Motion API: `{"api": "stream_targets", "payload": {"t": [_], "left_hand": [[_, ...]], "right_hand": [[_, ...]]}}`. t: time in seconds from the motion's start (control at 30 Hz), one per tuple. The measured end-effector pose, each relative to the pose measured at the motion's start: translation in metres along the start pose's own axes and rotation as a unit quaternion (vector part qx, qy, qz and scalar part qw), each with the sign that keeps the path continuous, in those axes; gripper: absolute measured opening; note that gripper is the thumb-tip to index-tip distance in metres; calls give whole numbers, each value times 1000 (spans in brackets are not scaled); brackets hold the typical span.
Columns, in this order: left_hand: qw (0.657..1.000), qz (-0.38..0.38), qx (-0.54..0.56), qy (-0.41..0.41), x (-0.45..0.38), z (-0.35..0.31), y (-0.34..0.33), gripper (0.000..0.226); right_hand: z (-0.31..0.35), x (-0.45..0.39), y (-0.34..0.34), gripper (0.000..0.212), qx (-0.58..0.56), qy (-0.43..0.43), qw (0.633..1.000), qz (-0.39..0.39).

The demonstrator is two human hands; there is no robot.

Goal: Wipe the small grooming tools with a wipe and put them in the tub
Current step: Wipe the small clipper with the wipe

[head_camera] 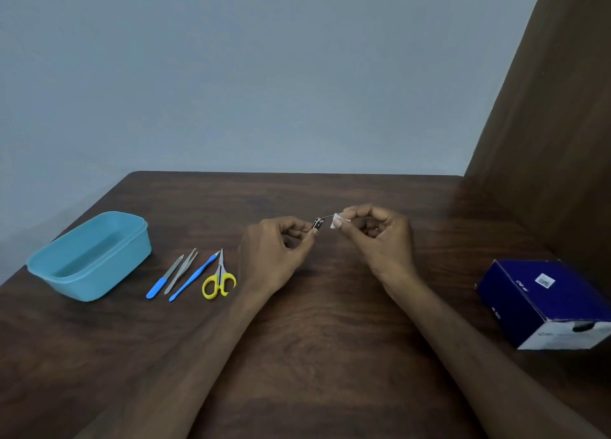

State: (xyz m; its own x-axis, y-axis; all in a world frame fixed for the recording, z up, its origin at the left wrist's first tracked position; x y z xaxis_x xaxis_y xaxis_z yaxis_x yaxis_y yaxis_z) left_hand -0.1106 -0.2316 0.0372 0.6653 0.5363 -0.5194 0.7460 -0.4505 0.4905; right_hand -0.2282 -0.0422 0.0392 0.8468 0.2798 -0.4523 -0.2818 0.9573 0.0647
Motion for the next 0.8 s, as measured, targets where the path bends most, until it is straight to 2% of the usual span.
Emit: {"api": "stream_targets", "payload": {"t": [0.1,0.23,0.3,0.43,0.6,0.8], "left_hand": [[999,31,14,-32,1,-7,-6,13],[998,34,25,-47,2,-9,-7,15],[997,41,12,-64,3,-13,-9,16],[996,44,-15,-79,4,-15,-10,16],[993,58,-40,-97,5,-17,-15,14],[997,49,-22,-53,1,-8,-14,10]], "right_hand": [[2,2,-9,18,13,24,999,25],[13,4,-8,24,34,67,997,21],[23,7,-7,18,60,99,993,19],[40,15,-8,25,139,174,975,12],[12,4,-9,17,111,62,991,31],[6,-4,-2,14,87,44,995,22]]}}
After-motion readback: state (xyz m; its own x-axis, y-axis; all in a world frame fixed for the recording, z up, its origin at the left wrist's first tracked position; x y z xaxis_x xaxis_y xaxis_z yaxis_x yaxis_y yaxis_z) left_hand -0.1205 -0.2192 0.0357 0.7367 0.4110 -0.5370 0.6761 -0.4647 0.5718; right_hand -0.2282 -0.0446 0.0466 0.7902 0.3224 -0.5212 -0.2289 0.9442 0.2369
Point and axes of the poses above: each hand's wrist, its own x-axis away from the middle knuckle, its own y-axis out of the back of the hand, z = x × y, the point moved 10 cm from there along -x, towards the middle knuckle, and after that the axes turned 2 degrees about -z, right-handed, at the moved point
